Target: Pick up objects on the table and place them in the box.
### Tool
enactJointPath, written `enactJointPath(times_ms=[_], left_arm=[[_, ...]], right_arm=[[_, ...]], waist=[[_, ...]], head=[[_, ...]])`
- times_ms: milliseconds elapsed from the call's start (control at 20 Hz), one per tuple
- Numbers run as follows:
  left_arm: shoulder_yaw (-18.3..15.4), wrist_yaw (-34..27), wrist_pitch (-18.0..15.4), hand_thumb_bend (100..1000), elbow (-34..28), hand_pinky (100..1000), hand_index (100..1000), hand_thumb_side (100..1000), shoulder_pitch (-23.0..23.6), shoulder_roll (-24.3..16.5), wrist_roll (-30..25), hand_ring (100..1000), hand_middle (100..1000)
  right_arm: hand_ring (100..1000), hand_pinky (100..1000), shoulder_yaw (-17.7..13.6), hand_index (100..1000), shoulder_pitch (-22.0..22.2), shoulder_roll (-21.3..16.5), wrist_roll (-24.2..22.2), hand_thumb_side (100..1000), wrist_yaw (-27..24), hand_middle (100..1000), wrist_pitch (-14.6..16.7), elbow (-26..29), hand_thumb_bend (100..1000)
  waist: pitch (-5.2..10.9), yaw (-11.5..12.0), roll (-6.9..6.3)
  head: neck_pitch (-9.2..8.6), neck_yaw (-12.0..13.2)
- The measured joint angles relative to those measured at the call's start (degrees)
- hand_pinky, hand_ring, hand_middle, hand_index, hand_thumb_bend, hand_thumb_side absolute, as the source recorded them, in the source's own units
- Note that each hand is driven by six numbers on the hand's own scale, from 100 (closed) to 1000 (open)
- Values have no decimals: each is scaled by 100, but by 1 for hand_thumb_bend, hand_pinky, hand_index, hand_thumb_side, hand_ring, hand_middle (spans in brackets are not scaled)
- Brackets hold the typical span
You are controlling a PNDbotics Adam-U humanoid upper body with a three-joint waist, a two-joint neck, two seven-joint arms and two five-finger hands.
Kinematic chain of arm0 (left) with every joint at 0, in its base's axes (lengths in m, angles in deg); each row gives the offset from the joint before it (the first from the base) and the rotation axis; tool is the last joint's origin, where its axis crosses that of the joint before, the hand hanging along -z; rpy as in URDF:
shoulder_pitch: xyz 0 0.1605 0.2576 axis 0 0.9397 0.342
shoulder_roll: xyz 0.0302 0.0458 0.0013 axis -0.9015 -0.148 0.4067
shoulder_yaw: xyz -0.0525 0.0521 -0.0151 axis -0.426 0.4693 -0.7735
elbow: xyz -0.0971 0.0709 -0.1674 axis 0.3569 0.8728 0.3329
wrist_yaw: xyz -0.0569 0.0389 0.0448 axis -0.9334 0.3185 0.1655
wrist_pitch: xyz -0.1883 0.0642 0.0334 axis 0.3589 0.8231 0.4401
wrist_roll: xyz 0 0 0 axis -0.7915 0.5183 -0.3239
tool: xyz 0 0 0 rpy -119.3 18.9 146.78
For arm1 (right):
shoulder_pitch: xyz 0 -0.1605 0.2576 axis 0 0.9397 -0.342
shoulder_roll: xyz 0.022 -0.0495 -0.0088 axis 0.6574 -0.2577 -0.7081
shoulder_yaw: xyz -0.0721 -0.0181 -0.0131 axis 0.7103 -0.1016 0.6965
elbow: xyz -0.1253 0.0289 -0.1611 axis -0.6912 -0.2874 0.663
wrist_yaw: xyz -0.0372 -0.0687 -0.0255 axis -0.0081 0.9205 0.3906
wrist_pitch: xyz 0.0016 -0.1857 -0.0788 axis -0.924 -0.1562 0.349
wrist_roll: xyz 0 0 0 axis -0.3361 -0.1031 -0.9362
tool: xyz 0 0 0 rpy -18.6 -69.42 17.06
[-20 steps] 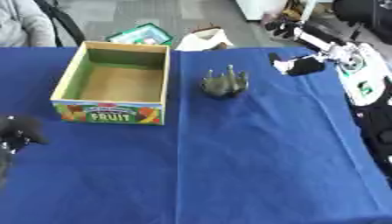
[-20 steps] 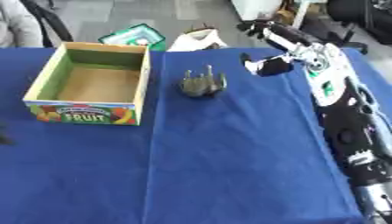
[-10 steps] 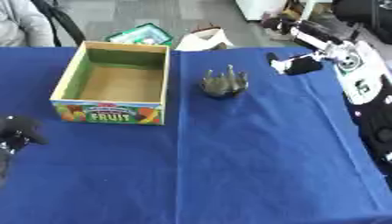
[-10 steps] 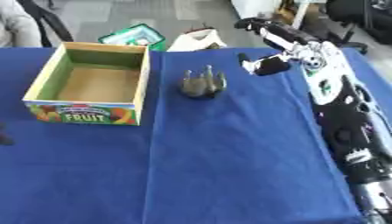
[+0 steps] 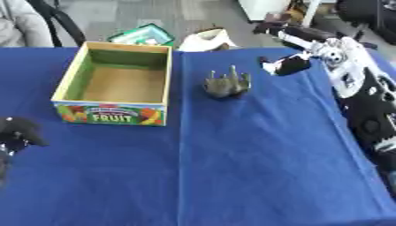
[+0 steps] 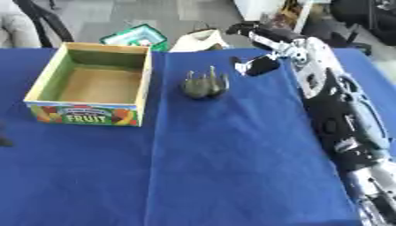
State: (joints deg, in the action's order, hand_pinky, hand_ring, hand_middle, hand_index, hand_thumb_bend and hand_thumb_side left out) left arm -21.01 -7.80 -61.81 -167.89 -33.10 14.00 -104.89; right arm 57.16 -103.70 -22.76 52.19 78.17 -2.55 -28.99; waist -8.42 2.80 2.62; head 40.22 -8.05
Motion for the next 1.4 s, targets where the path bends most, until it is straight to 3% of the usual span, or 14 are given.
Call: enactJointPath(times_ms=[550,900,1400], left_arm=[[4,0,2,100,0,584,557,788,-7,0,-15,496,565],[12,0,-4,100,0,585,557,788,-11,1,-24,496,565],[25,0,-13,100,0,585,557,786,-11,1,-34,496,565]], right_arm=[[978,975,-19,1000,-383,539,292,518,1156,977,-59,-1067,126],[978,979,-76,1000,-474,743,481,542,1629,977,-135,-1370,139],[987,1000,-69,1000,-498,804,546,610,2142,991,-120,-1575,235]], waist=[[-7,95,-25],[-14,140,-38],[-14,142,-39]], head=[[-1,-14],[-1,-18],[-1,-18]])
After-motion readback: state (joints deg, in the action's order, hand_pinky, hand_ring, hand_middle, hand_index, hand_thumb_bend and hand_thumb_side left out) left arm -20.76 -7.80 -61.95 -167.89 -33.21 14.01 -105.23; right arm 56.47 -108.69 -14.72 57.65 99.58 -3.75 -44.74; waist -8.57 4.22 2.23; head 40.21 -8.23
